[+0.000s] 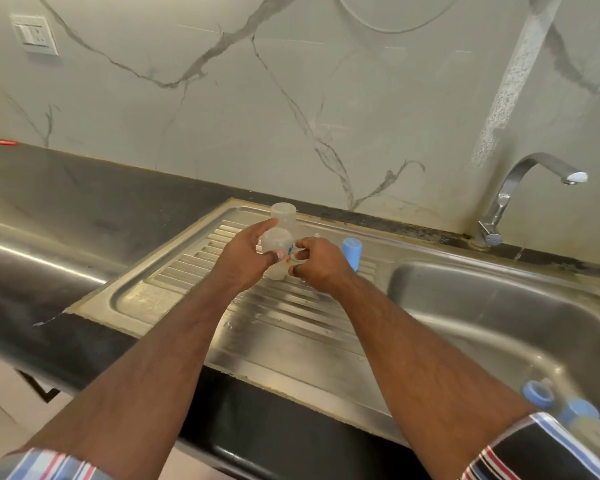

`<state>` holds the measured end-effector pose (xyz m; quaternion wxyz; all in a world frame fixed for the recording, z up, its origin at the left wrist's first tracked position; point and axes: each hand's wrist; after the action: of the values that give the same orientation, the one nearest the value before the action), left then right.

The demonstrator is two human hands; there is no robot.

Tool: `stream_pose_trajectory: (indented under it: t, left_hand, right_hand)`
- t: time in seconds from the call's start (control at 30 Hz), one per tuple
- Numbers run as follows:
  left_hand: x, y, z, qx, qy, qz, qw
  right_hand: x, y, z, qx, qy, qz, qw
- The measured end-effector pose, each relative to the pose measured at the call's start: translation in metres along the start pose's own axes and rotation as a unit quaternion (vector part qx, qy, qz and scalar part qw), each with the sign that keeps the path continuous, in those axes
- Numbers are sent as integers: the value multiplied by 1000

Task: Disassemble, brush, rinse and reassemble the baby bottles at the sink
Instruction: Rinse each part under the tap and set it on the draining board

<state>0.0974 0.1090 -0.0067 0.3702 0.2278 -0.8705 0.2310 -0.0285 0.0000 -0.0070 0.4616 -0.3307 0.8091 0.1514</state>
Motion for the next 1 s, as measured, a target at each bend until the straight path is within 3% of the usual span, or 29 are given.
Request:
stream_pose_trajectory:
  t: [0.1, 0.17, 0.27, 0.4, 0.57, 0.67, 0.8, 0.9, 1.0]
  left_hand:
    - [10, 8, 4, 74, -109, 65, 989]
    - [17, 16, 10, 123, -183, 145, 964]
    - [34, 27, 32, 137, -221, 227, 939]
    - [67, 41, 77, 38, -219, 249, 943]
    - [96, 54, 129, -87, -247, 232, 937]
    - [112, 54, 155, -137, -280, 218, 925]
    - [123, 47, 190, -190, -326, 216, 901]
    - [127, 38, 215, -235, -351, 195, 885]
    - [125, 30, 231, -255, -325, 172, 894]
  right_hand:
    - [0, 8, -11, 3, 13, -6, 1000]
    - [0, 15, -22, 8, 1, -15, 1000]
    - [5, 26, -46, 36, -6, -27, 999]
    - [26, 44, -90, 78, 4, -8, 997]
    - [78, 73, -138, 87, 35, 96, 991]
    - [114, 81, -149, 9, 117, 202, 972]
    - [150, 86, -142, -111, 231, 326, 910]
    - [166, 89, -137, -150, 254, 326, 898]
    - [177, 83, -134, -142, 261, 320, 900]
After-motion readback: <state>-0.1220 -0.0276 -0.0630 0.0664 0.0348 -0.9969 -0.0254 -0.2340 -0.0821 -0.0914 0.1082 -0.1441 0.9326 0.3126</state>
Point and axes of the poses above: each hand's wrist, its own y-axis away from the middle knuckle, its own z-axis out of the palm, x = y × z, and after that the axes turned 13 degrees about -y, right-handed
